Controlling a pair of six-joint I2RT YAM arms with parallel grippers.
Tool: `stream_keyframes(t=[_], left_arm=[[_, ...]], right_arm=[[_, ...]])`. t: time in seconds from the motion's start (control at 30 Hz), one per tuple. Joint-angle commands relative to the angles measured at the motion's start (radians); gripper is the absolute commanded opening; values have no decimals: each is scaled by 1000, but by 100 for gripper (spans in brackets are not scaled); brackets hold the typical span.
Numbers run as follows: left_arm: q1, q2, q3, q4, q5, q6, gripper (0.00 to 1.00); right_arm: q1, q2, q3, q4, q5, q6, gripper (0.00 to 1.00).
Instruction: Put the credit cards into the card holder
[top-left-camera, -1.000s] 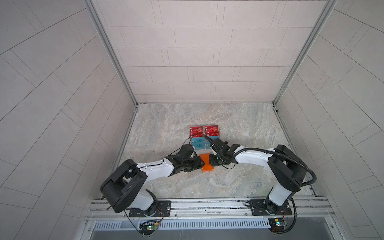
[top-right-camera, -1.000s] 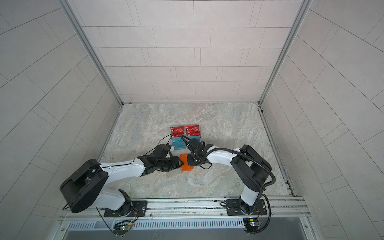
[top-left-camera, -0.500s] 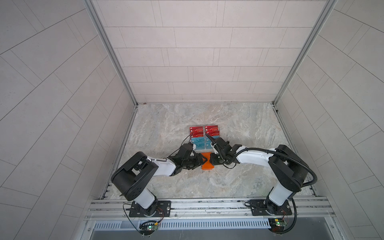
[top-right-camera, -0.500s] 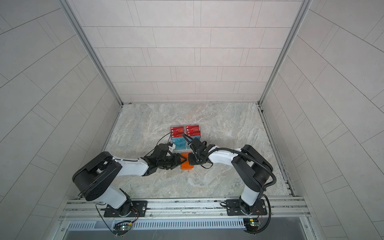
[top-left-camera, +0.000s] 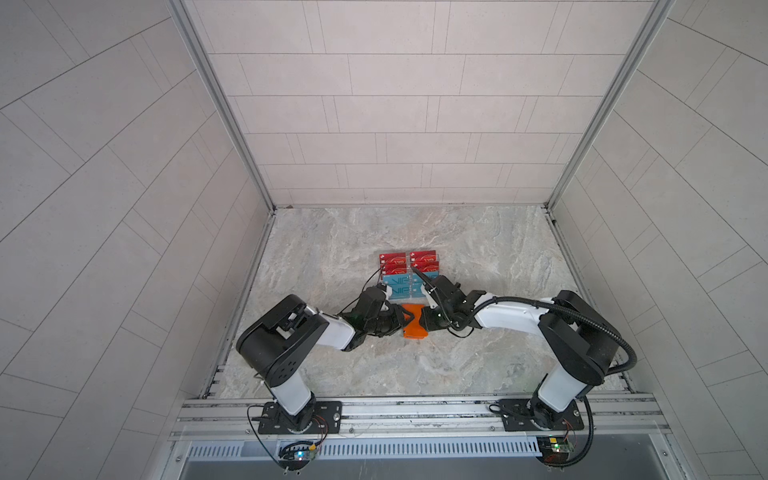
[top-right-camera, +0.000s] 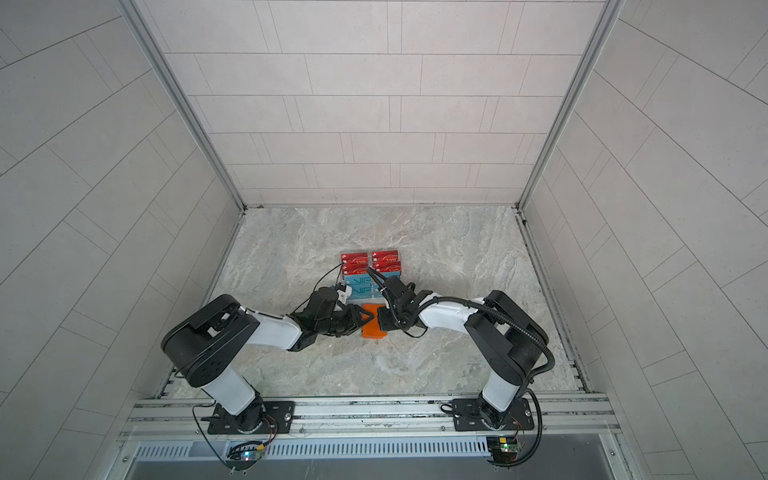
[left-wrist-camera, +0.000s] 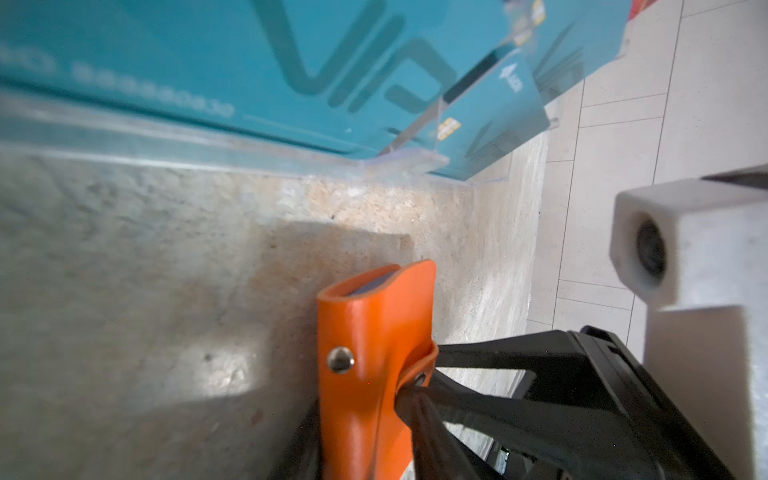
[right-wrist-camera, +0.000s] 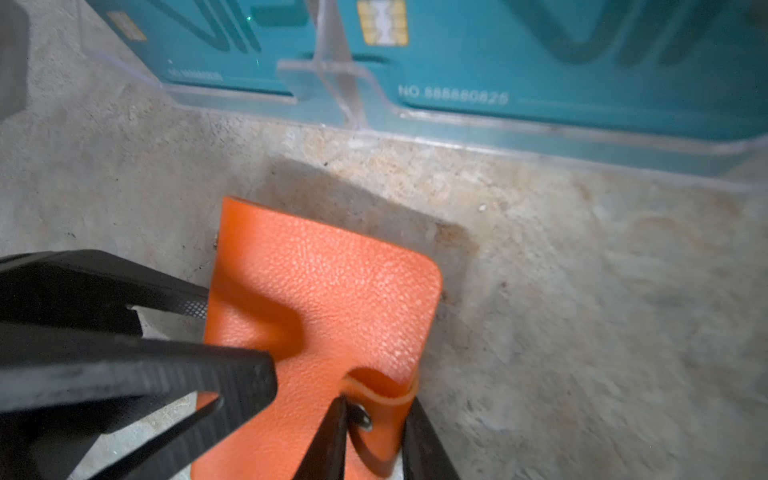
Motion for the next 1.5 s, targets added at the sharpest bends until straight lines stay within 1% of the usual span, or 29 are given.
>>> stream_keyframes(t=[0.0, 0.17, 0.33, 0.57, 0.67, 0.73, 0.8, 1.0, 1.07, 1.23, 1.3, 1.47], left_arm=[[-3, 6, 6, -8, 8, 10, 31], [-14, -53, 8, -86, -28, 45, 18], [-52, -171, 24, -233, -123, 98, 16], [-133, -368, 64, -501, -343, 160, 12], [-162, -441, 79, -583, -426, 177, 12], [-177, -477, 88, -628, -469, 181, 12], [-182, -496, 95, -645, -482, 180, 13], [-223, -509, 140, -669, -488, 170, 12], [-235, -509, 151, -670, -487, 164, 12], [-249, -507, 159, -663, -469, 157, 12], [-253, -507, 159, -662, -466, 155, 12], [-253, -514, 155, -659, -468, 153, 12]], right_arm=[[-5, 19, -40, -97, 15, -17, 26], [-4, -20, -29, -106, 14, -11, 29], [-5, -100, 5, -169, 36, -15, 34], [-5, -274, 37, -262, 77, 19, 37], [0, -311, 40, -270, 66, 52, 38], [15, -318, 41, -262, 59, 75, 42], [37, -315, 44, -242, 61, 98, 44], [108, -267, 62, -152, 72, 159, 44], [122, -242, 70, -131, 79, 172, 43], [130, -205, 75, -70, 103, 193, 43], [130, -193, 90, -73, 122, 190, 43], [133, -147, 138, -144, 166, 165, 43]])
